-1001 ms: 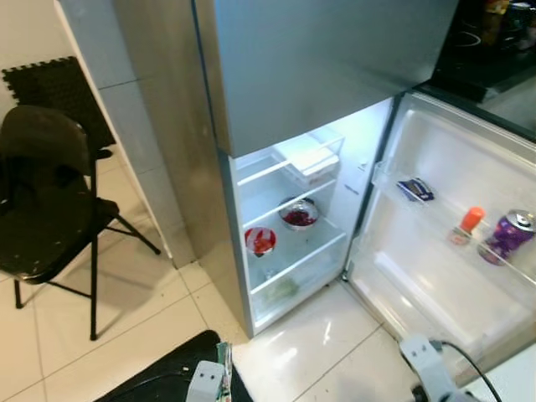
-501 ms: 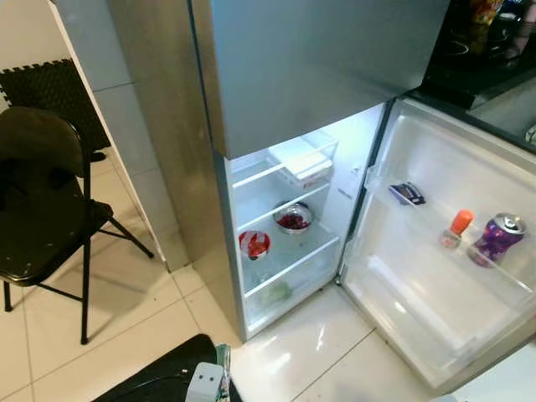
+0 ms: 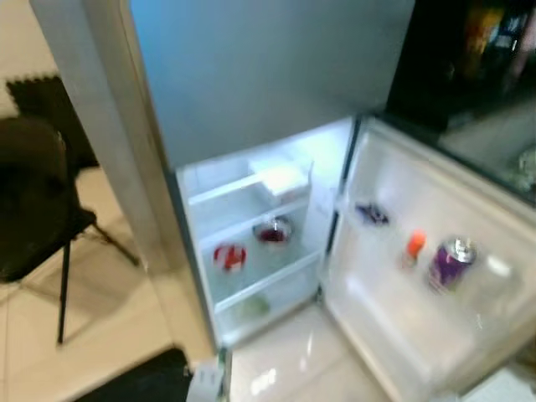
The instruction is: Restocking fridge
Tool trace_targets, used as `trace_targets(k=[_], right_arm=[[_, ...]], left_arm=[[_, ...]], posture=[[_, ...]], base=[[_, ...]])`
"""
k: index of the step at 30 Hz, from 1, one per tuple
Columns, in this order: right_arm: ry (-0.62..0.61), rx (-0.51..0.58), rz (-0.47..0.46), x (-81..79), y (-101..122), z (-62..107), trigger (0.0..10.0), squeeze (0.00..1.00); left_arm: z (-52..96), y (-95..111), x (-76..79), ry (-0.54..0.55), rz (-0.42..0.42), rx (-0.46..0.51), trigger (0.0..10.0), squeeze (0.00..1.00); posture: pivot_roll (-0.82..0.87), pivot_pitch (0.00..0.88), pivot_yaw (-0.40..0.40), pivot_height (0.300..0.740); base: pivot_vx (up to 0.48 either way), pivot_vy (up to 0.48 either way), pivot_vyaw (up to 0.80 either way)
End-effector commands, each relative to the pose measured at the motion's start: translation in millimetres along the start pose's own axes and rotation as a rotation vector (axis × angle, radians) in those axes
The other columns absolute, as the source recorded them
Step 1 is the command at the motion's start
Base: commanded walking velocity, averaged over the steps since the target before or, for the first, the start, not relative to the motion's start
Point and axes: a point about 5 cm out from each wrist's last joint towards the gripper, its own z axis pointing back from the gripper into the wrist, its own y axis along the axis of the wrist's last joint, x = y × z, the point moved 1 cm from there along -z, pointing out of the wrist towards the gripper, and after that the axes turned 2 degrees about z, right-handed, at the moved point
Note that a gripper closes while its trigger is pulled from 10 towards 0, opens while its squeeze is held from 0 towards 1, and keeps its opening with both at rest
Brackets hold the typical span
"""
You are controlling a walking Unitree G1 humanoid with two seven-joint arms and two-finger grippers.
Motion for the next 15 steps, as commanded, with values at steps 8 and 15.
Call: trace_targets(k=[8,15], right_arm=[[0.003,0.05,-0.039,-3.9,9,-1.2,10.0,0.0],[-0.002,0.107,-0.07,-0.9,23,-1.5,10.0,0.0]], left_arm=[[2.4,-8,-4.7,0.019,-0.004,-0.029,10.0,0.0],[2.4,-6,-7.6,0.031,-0.01,-0.022,10.0,0.0]], posture=[[-0.07,0.0,-0.009,0.74],[-0.07,0.0,-0.009,0.74]], base=[[0.0,0.0,0.59],[0.0,0.0,0.0]])
